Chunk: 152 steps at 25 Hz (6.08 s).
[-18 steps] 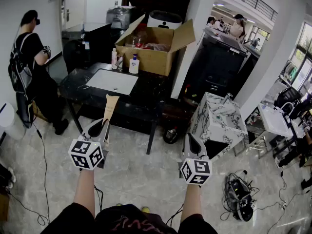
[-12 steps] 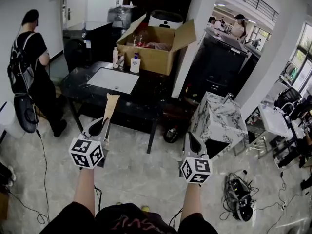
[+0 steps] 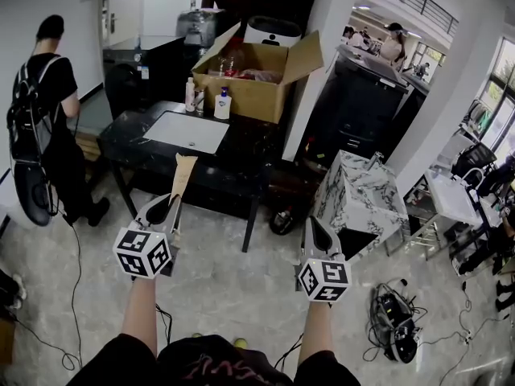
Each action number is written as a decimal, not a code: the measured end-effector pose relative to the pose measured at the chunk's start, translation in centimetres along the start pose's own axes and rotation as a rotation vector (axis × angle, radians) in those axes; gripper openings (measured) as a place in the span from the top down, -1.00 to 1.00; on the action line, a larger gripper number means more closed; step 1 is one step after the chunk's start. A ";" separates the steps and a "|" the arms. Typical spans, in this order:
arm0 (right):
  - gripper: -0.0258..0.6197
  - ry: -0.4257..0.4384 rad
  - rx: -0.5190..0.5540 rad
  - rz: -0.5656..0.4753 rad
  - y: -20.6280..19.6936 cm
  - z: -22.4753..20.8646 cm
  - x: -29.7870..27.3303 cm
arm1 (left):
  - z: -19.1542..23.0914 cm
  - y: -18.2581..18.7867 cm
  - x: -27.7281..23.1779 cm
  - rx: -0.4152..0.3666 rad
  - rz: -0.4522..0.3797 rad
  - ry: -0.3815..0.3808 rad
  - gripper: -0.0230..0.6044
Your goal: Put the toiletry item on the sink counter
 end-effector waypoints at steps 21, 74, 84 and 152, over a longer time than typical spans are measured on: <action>0.91 -0.037 -0.019 0.005 -1.0 6.1 -2.2 | 6.0 -0.4 1.1 0.016 0.006 -0.050 0.83; 0.92 0.039 -0.048 0.033 -4.3 -12.3 -30.0 | 8.1 -3.4 -30.5 0.047 0.110 -0.034 0.83; 0.91 0.027 -0.086 0.009 -4.2 -16.4 -32.7 | 6.3 -2.7 -35.6 0.031 0.106 -0.056 0.83; 0.91 -0.046 -0.087 0.061 -6.6 -24.1 -51.6 | 12.9 -9.5 -60.7 0.124 0.342 -0.133 0.82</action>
Point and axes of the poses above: the fingertips, and each gripper's own axes: x backward along the fingers, z to its left, y out of its top, the point moved 2 cm from there along x, backward along the fingers, and after that the axes turned 3 degrees about y, right-handed, at the moved point
